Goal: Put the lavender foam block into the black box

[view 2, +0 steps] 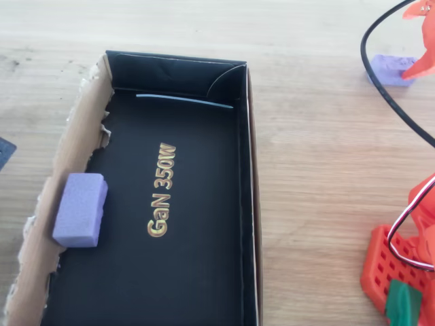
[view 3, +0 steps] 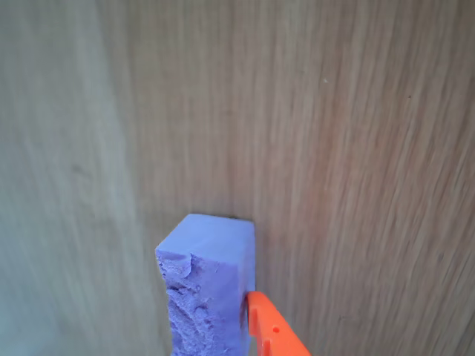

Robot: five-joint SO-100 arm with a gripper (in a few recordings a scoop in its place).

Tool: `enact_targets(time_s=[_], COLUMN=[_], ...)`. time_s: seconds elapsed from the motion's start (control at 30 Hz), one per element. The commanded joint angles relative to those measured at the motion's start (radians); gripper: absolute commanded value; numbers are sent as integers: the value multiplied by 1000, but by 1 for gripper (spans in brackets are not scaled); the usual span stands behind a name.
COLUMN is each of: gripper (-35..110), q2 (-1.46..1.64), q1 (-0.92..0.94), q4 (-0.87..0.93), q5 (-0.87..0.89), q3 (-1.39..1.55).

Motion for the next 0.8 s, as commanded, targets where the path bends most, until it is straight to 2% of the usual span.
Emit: enact_targets(time_s=[0.0, 0.37, 0.77], gripper=[42, 41, 40], q2=[8, -6, -58], q1=[15, 12, 25], q4=[-12, 117, 133], q5=[6, 34, 20], q3=[-32, -34, -40])
